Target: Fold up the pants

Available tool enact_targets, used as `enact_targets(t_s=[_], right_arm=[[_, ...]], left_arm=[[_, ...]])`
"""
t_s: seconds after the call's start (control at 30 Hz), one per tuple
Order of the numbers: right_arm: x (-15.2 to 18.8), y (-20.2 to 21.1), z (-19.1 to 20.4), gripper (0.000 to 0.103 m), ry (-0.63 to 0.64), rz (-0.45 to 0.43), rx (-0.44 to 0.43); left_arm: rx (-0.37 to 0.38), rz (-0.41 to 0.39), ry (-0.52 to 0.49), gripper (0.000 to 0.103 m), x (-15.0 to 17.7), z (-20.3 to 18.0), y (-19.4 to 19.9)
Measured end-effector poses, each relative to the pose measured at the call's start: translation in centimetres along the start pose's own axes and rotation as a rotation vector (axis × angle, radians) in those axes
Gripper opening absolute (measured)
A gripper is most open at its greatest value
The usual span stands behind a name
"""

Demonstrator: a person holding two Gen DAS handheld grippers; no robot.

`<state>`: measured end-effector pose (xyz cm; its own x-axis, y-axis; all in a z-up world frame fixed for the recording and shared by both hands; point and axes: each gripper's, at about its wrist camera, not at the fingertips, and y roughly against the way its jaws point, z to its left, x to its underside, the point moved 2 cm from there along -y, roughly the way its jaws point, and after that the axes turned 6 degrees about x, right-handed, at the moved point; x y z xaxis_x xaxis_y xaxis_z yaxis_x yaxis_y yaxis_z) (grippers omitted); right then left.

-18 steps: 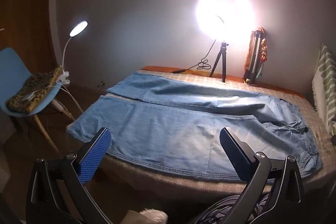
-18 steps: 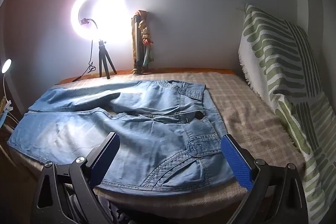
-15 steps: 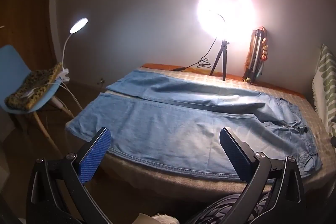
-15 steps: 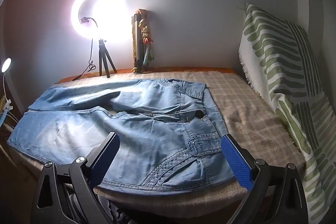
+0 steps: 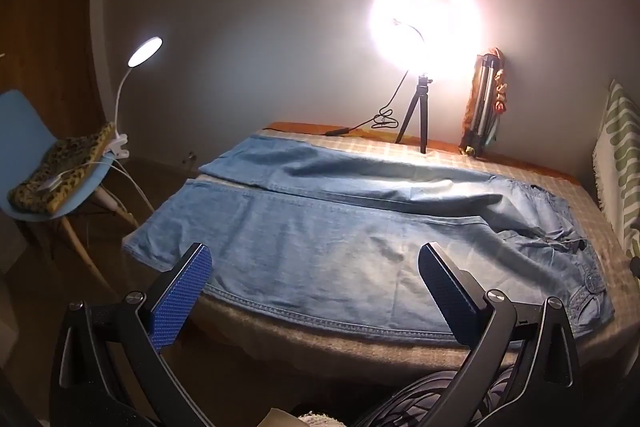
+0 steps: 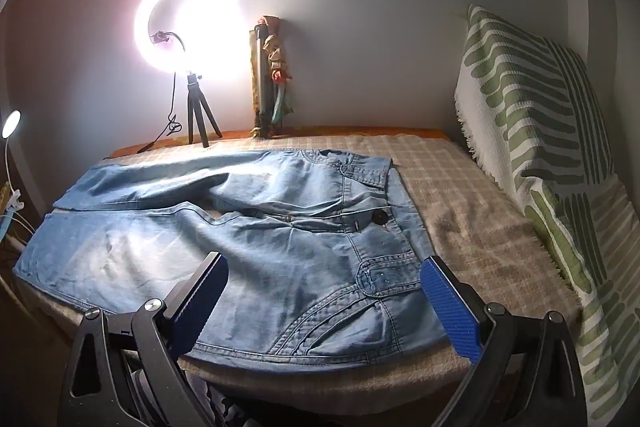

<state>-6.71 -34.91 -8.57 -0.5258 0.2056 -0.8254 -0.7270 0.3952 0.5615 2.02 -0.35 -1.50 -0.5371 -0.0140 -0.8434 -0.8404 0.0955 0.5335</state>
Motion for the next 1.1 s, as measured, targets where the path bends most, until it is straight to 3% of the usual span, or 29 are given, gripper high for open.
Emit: enact_targets(t_s=[1.1], right_arm=[[0.08,-0.43,0.18,0.098,-0.004,0.007,-0.005]], left_arm=[[0.018,0.007,-0.008,0.103,-0.24,-0.85,-0.55]])
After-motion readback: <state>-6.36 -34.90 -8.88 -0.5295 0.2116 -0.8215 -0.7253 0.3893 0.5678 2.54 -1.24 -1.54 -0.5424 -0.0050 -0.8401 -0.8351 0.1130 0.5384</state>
